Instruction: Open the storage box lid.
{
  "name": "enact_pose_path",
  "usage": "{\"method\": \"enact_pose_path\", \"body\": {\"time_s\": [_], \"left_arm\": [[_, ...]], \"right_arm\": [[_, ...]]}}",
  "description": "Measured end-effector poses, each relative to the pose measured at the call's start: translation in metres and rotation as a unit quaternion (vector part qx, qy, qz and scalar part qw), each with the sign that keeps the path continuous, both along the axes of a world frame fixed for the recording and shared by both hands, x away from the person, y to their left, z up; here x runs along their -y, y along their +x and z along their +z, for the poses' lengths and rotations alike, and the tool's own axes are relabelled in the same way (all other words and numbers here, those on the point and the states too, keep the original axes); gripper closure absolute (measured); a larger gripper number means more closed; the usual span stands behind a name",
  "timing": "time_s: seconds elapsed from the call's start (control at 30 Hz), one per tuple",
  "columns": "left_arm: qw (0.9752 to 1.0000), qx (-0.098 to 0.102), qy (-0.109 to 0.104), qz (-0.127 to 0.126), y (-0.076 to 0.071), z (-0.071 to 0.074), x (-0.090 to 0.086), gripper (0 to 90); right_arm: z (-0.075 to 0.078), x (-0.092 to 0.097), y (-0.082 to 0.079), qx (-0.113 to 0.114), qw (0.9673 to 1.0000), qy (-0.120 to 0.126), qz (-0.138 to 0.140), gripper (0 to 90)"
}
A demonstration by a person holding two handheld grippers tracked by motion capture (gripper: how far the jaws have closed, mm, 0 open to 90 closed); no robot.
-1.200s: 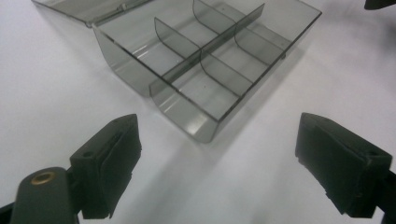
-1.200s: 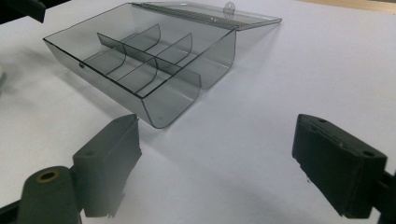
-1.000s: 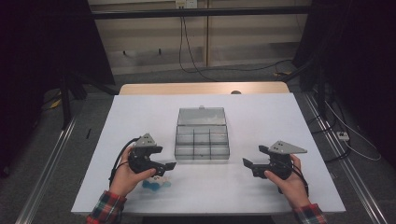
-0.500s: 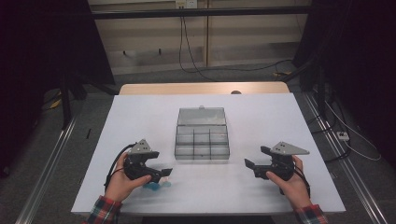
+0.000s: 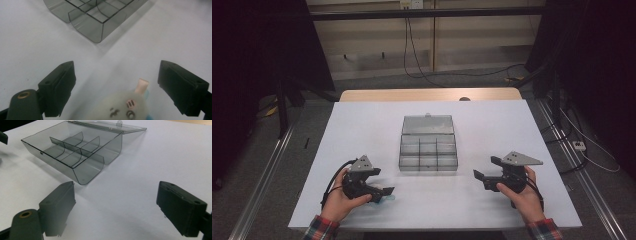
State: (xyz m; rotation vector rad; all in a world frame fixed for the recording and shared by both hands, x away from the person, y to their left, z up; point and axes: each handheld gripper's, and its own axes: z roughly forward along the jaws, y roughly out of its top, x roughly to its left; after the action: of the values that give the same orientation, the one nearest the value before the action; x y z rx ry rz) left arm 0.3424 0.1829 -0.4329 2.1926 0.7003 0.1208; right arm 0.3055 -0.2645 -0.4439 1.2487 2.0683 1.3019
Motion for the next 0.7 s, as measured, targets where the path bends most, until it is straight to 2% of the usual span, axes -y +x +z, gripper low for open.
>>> {"method": "enact_pose_path", "body": {"time_s": [0.5,0.7], "left_arm": [[1.0000,-0.003,-0.001,-0.002,-0.006,-0.002,-0.006,15.4],[0.9999,-0.005,0.011,-0.010,-0.010,-0.006,-0.006,17.1]], "right_arm": [[0.000,0.000,0.001,0.000,1.0000,-0.001,0.002,14.7],[0.000,-0.002,0.002,-0.001,1.0000,-0.001,0.002,14.8]]}}
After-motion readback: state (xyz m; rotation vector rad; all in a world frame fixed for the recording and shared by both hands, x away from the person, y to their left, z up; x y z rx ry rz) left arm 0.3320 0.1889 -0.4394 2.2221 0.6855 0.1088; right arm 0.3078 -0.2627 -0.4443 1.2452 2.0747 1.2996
